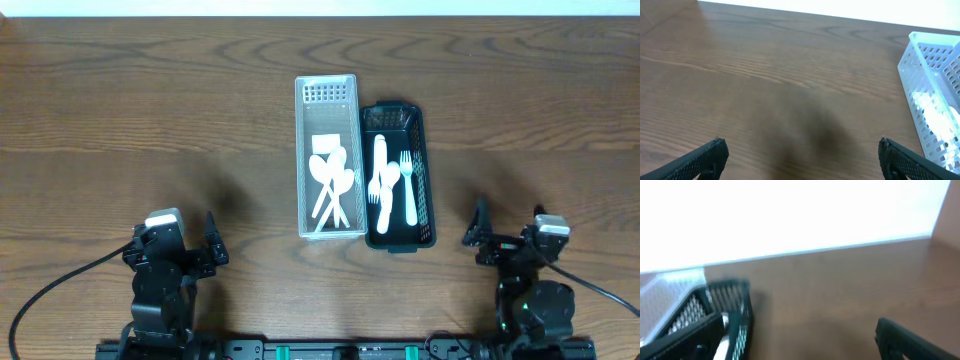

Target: Pack container

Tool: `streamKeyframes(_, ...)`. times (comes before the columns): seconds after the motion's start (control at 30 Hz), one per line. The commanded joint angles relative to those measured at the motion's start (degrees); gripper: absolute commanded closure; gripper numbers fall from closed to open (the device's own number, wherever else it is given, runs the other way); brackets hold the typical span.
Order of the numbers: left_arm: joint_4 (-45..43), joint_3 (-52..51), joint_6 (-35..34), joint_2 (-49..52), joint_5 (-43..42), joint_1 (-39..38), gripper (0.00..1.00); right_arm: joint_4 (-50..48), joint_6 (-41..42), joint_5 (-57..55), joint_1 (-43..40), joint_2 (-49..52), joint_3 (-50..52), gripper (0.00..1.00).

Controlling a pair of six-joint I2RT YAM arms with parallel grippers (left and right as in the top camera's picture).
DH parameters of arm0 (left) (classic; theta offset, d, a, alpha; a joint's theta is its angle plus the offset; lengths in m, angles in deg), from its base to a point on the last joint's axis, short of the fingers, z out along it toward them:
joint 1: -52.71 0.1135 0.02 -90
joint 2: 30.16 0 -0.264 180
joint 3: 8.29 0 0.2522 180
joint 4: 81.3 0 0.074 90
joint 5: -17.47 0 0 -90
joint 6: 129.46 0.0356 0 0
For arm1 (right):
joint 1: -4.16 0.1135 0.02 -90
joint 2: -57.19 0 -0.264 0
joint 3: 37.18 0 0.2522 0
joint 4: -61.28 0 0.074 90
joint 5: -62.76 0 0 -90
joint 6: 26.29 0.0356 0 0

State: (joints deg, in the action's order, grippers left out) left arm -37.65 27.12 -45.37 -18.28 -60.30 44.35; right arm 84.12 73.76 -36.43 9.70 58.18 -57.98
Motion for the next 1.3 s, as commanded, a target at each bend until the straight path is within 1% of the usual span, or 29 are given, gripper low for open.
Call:
streamKeyframes(0.0, -0.2, 0.3, 0.8, -0.3, 0.4, -0.1, 0.02, -6.8, -4.0, 0.3, -0.1, -0.6, 4.4, 0.01)
streamKeyframes(0.07, -0.2, 0.3, 0.8, -0.3, 0.4, -0.1, 0.02, -8.2, -4.1, 1.8, -0.1, -0.7, 6.8, 0.01)
streamKeyframes(0.1, -0.2, 0.3, 0.8, -0.3, 0.4, -0.1, 0.02, -5.0, -4.1, 2.4, -0.1, -0.7, 6.8, 0.01)
streamKeyframes(0.2, -0.2, 0.3, 0.8, -0.3, 0.4, -0.1, 0.02, -5.3, -3.2, 3.9, 0.0, -0.7, 6.8, 0.01)
streamKeyframes(1.27, -0.2, 0.3, 0.8, -0.3, 0.4, -0.1, 0.02, -5.4, -3.3, 3.8, 0.0, -0.6, 6.7, 0.01)
